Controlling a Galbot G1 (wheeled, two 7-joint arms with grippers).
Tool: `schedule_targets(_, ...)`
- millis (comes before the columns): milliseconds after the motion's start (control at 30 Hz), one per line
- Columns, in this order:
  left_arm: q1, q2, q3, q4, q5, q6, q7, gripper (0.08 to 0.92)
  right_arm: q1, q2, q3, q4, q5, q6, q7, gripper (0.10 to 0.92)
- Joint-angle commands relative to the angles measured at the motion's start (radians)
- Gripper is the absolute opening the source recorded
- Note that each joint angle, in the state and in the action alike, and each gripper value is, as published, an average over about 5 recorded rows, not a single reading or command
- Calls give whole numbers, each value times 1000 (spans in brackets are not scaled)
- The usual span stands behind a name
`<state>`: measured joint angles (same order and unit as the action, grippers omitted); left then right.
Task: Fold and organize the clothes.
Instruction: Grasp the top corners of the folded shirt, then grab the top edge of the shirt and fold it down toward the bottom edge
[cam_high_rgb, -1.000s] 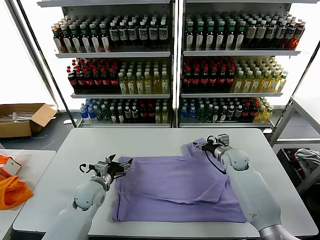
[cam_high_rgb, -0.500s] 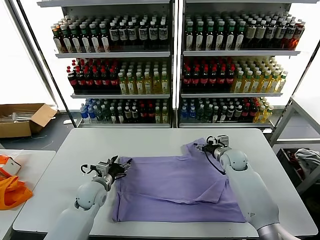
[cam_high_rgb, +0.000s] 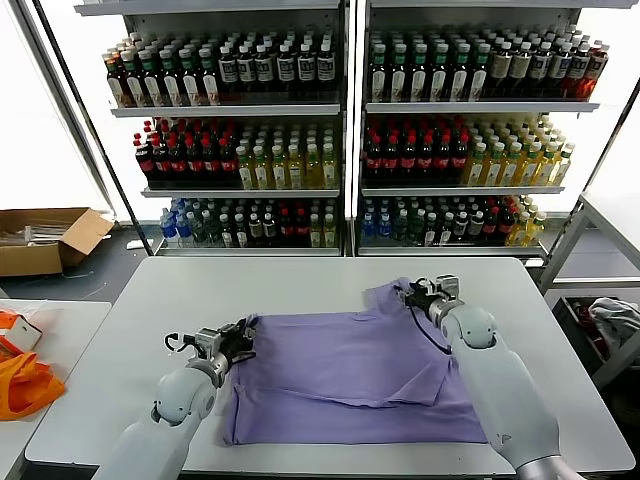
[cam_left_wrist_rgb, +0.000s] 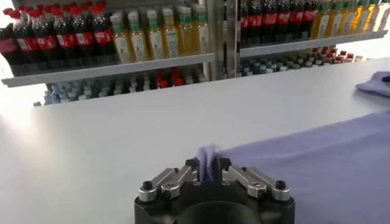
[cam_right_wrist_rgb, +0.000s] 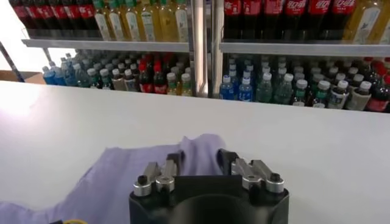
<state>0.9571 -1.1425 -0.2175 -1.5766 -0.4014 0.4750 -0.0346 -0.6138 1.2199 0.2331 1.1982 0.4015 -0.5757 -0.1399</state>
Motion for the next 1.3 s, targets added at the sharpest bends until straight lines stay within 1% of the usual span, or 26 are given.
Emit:
schedule_targets(33, 6, 1, -4, -5, 4, -7, 3, 133, -17, -2, 1, 20, -3, -3, 4, 286)
schedule_targets(100, 8, -1, -5, -6, 4, -18, 5, 97, -20, -3, 7, 26, -3, -3, 8, 234)
schedule_targets(167, 9, -4, -6, -9, 4, -32, 6, 86, -22, -2, 16, 32, -2, -3, 13, 173)
schedule_targets(267, 7, -9, -6, -12, 5, -54, 6, 85, -24, -1, 31, 49, -2, -2, 20, 116)
schedule_targets(500, 9, -15, -15, -25, 33, -115, 4, 85, -41, -5, 68, 117, 3, 18, 24, 107)
schedule_targets(733, 40, -9, -32, -63, 54, -123, 14, 85, -88, -17, 89, 229, 19, 29, 32, 107)
schedule_targets(1033, 116, 22, -55, -146, 65, -107, 24, 85, -213, -40, 139, 443, 11, 25, 82, 107)
schedule_targets(1300, 238, 58, -96, -263, 78, -97, 36, 85, -474, -49, 235, 659, -29, 45, 137, 107)
